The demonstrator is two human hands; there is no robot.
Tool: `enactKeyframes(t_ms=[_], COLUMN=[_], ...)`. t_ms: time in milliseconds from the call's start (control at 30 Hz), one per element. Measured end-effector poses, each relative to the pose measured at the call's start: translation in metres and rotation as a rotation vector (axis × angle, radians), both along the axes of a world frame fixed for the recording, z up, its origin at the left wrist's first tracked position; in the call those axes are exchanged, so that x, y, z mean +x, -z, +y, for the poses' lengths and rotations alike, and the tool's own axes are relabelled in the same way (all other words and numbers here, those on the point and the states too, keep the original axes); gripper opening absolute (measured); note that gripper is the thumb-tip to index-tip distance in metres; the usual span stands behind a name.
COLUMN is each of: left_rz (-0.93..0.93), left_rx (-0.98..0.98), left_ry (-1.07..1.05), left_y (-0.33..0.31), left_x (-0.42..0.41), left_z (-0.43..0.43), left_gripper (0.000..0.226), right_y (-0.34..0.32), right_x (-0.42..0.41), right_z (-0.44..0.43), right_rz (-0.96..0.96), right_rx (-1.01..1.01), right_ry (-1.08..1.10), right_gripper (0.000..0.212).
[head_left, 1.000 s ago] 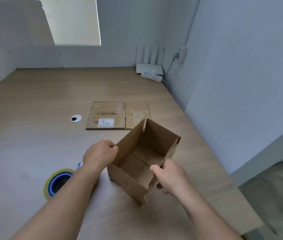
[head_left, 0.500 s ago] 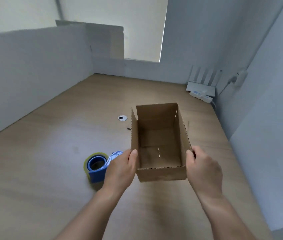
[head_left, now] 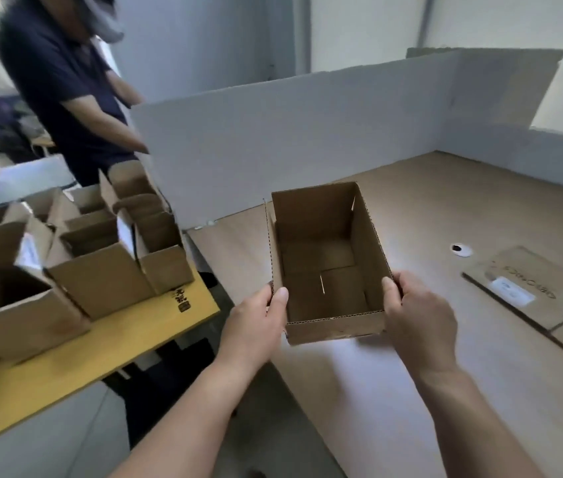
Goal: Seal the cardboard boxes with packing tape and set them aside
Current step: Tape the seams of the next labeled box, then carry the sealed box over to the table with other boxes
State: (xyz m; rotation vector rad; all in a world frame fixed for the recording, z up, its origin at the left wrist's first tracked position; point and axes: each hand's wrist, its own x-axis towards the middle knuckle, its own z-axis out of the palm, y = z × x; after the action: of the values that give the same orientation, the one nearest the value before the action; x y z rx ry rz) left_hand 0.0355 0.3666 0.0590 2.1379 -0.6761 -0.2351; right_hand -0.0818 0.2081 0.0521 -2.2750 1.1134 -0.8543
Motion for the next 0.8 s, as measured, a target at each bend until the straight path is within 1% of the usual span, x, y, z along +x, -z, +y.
enactKeyframes(t_ms=[167, 267, 367, 467, 567, 633, 667, 733, 767, 800], left_rz=[-0.046, -0.020, -0.003, 0.007, 0.070, 0.086, 0.094, 0.143, 0.222, 0.329], left_rx=[0.034, 0.052, 0.071, 0.093, 0.138, 0.181, 0.207, 0.265, 0.267, 0.241], left_ry=[-0.162, -0.252, -0.325, -0.451, -0.594, -0.643, -0.663, -0.681, -0.710, -0.746], left_y=[0.003, 0.004, 0.004, 0.008, 0.014, 0.017, 0.019, 0.023, 0.025, 0.028], left_x=[0.013, 0.023, 0.031, 0.033, 0.026, 0.019, 0.018, 0.021, 0.023, 0.027], left_z=[0.053, 0.082, 0.114, 0.151, 0.188, 0.207, 0.217, 0.243, 0.258, 0.273], left_gripper=[0.042, 0.043, 0.045, 0.045, 0.044, 0.043, 0.041, 0.028, 0.028, 0.047], right_y=[0.004, 0.007, 0.009, 0.011, 0.016, 0.019, 0.021, 0.027, 0.029, 0.031], right_x=[0.045, 0.068, 0.091, 0.113, 0.129, 0.135, 0.138, 0.143, 0.145, 0.147], right_z=[0.032, 0.053, 0.078, 0.106, 0.139, 0.159, 0.168, 0.191, 0.203, 0.215], right_rz=[0.021, 0.057, 0.101, 0.143, 0.226, 0.277, 0.301, 0.340, 0.365, 0.390], right_rx=[-0.024, -0.044, -0.015, 0.007, 0.032, 0.021, 0.012, 0.004, -0.004, -0.016], right_ry=[-0.189, -0.293, -0.388, -0.502, -0.653, -0.728, -0.759, -0.807, -0.832, -0.863], right_gripper=[0.018, 0.017, 0.018, 0.021, 0.023, 0.024, 0.025, 0.026, 0.026, 0.027])
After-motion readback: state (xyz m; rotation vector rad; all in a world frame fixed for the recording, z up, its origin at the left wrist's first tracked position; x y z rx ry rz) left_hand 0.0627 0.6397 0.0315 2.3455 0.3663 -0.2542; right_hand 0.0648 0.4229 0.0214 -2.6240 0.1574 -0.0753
